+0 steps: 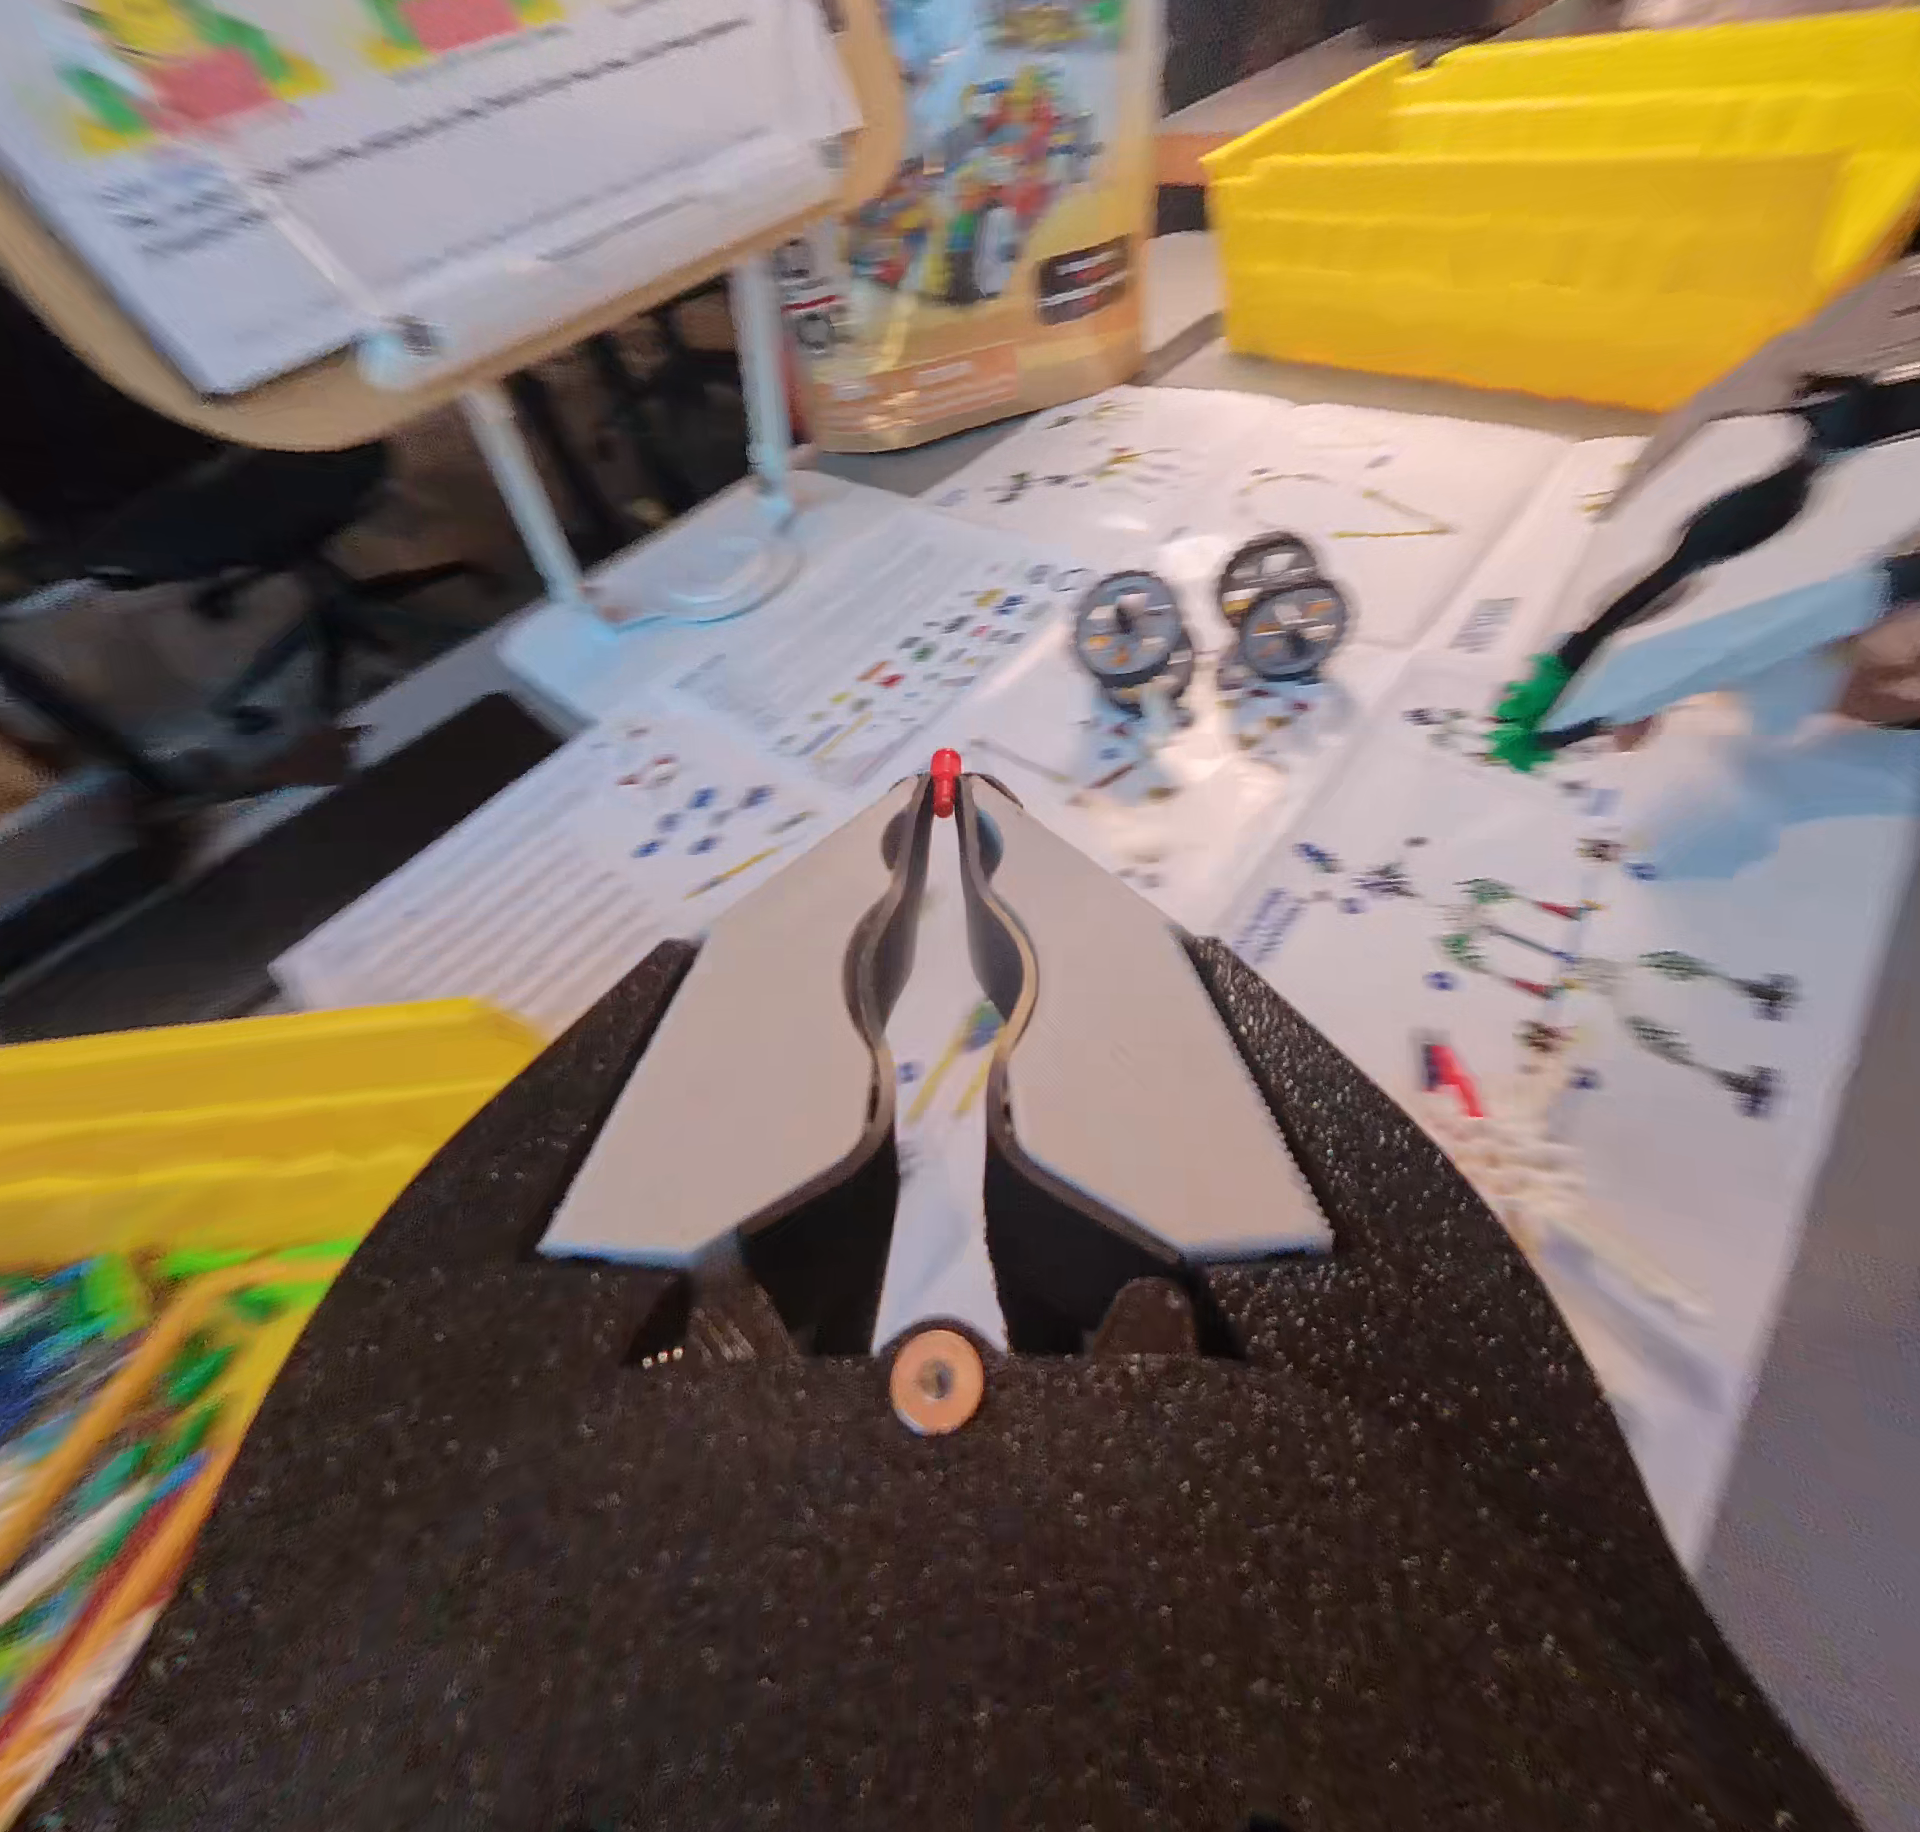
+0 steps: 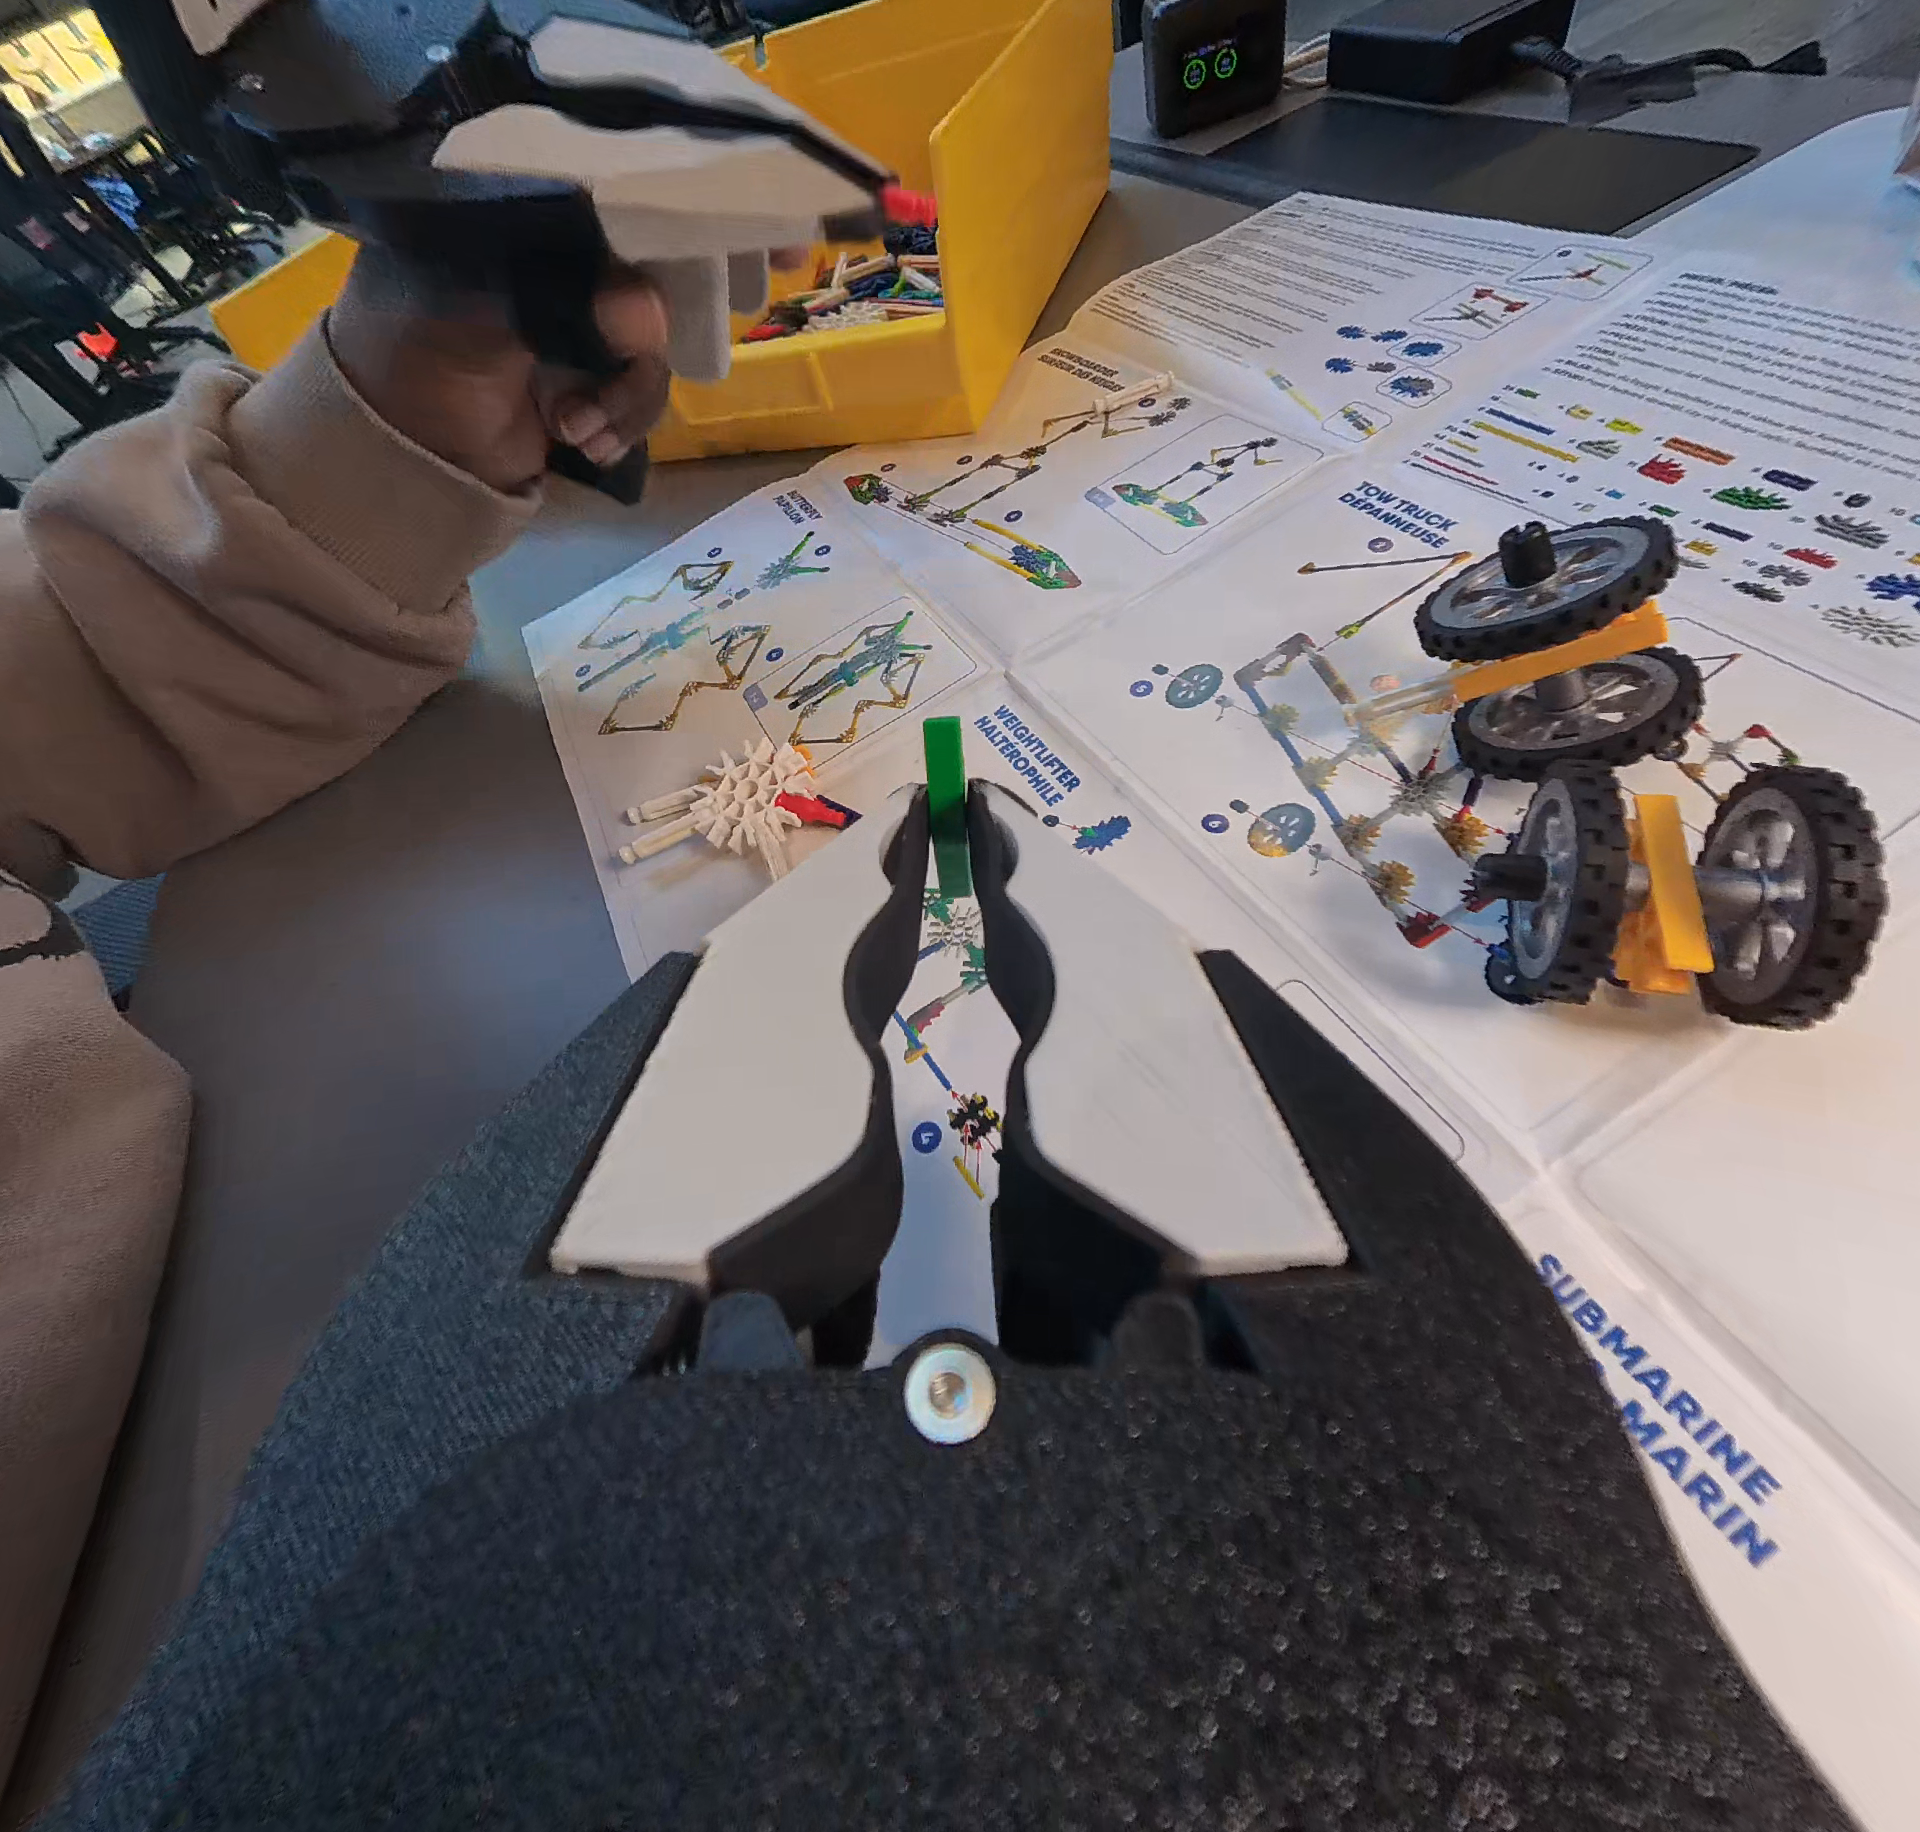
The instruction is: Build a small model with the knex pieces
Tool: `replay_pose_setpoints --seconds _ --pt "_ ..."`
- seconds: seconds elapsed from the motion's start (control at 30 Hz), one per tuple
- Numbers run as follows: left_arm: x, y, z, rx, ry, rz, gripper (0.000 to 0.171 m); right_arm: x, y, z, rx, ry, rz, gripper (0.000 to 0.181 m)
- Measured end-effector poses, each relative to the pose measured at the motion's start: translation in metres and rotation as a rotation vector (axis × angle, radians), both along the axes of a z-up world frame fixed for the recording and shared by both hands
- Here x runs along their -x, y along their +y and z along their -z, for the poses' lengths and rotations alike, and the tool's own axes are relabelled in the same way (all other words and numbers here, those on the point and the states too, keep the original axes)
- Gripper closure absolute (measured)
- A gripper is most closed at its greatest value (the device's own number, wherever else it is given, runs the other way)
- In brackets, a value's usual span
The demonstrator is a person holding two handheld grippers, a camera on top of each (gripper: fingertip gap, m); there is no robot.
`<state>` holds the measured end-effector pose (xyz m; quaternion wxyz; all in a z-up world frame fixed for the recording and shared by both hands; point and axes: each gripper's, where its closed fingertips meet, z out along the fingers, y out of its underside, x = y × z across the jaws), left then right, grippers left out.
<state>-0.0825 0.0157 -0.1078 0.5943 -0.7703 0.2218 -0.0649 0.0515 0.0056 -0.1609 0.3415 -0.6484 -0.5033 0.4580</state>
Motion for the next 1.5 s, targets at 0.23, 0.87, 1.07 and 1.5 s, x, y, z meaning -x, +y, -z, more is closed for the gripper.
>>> replay_pose_setpoints --seconds 0.23,0.87,1.07,1.5 --pt "0.179 -0.030 -0.040 0.037 0.190 -0.618 0.170 0.002 0.000 0.002 0.030 0.011 0.007 0.177" --pt "-0.115 -0.049 -0.007 0.299 -0.562 0.572 0.140 0.005 -0.027 -0.059 0.561 0.448 -0.184 0.177" --pt "-0.131 -0.049 -0.007 0.338 -0.659 0.617 0.153 0.006 -0.036 -0.063 0.614 0.467 -0.229 0.177" --pt "-0.129 -0.055 0.001 0.320 -0.581 0.634 0.168 0.010 -0.040 -0.055 0.504 0.415 -0.222 0.172"
